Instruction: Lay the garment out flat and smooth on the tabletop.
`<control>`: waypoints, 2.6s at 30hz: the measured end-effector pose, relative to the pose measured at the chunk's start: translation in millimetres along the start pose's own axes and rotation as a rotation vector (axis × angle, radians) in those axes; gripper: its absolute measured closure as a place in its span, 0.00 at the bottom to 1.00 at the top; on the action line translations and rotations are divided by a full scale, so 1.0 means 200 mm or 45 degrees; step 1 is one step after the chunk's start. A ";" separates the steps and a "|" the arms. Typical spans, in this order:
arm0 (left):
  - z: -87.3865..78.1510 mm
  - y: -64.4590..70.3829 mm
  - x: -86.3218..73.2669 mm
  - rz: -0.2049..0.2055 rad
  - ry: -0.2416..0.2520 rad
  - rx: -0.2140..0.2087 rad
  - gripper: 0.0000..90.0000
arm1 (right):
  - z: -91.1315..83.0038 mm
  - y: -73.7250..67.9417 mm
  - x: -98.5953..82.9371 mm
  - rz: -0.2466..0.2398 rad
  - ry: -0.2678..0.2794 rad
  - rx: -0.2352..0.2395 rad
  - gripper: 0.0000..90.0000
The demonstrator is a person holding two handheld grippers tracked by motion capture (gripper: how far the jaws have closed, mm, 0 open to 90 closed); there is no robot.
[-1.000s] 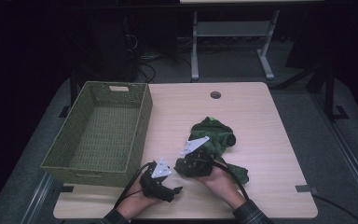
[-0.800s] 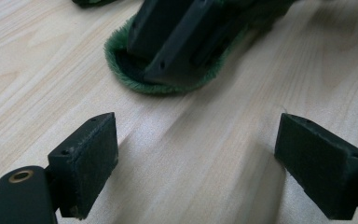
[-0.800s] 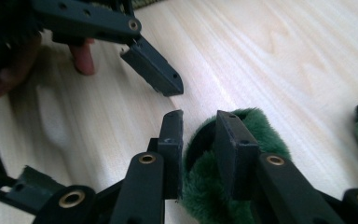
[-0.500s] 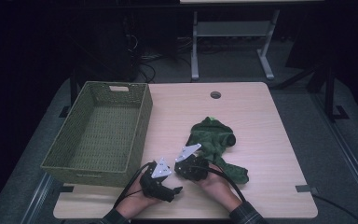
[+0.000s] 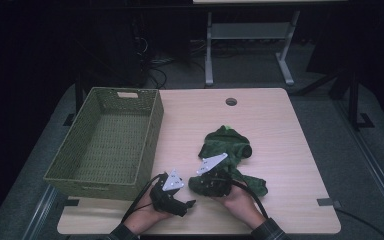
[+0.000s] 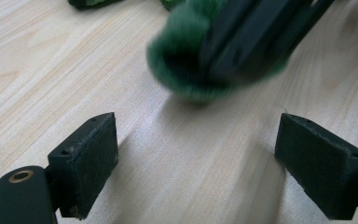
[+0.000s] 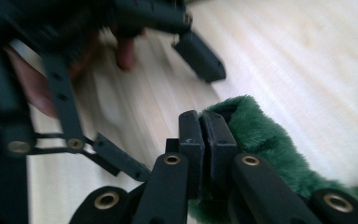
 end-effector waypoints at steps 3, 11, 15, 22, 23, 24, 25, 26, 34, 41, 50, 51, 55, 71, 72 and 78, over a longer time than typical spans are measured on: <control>0.00 0.00 0.00 0.003 0.000 0.000 0.14 | -0.09 0.02 0.04 0.011 0.096 0.009 0.96; 0.00 0.00 0.00 0.002 -0.001 0.000 0.14 | -0.20 0.08 0.07 0.037 0.163 -0.001 0.95; 0.00 0.00 0.00 0.003 -0.001 0.000 0.14 | -0.27 0.12 0.07 0.049 0.195 -0.038 0.95; 0.00 0.00 0.00 0.006 -0.002 0.000 0.14 | -0.37 0.21 0.01 0.091 0.219 -0.096 0.95; 0.00 0.00 0.00 0.006 -0.002 0.000 0.14 | -0.37 0.21 0.01 0.091 0.219 -0.096 0.95; 0.00 0.00 0.00 0.007 -0.002 0.000 0.14 | -0.40 0.23 -0.02 0.114 0.217 -0.108 0.94; 0.00 0.00 0.00 0.007 -0.002 0.000 0.14 | -0.40 0.24 -0.02 0.112 0.220 -0.114 0.94; 0.00 0.00 0.00 0.006 -0.001 -0.001 0.14 | -0.40 0.24 -0.02 0.112 0.220 -0.114 0.94; 0.00 0.00 0.00 0.007 -0.002 0.000 0.14 | -0.42 0.32 -0.15 0.178 0.158 -0.178 0.92; 0.00 0.00 0.00 0.007 -0.006 -0.001 0.14 | -0.45 0.39 -0.25 0.216 0.110 -0.258 0.89; 0.00 0.00 0.00 0.007 -0.003 0.001 0.14 | -0.54 0.37 -0.15 0.156 0.186 -0.268 0.99; 0.00 0.00 0.00 0.007 -0.003 0.001 0.14 | -0.54 0.37 -0.15 0.156 0.186 -0.268 0.99; 0.00 0.00 0.00 0.012 -0.009 0.001 0.14 | -0.49 0.38 -0.08 0.132 0.181 -0.254 1.00; 0.00 0.00 0.00 0.006 -0.007 -0.001 0.14 | -0.20 0.44 -0.27 0.171 -0.079 -0.212 1.00; 0.00 0.00 0.00 0.006 -0.008 -0.001 0.14 | -0.20 0.44 -0.28 0.187 -0.077 -0.209 1.00; 0.00 0.00 0.00 0.009 -0.008 0.000 0.14 | -0.31 0.45 -0.23 0.203 0.032 -0.227 0.86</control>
Point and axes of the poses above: each handheld gripper's, and its own axes: z roughly forward along the jaws, x roughly out of its top, y roughly to its right, the point moved 9 cm from there along z, roughly forward along the jaws, and after that the axes turned 3 degrees about -x, right-handed, at the moved point
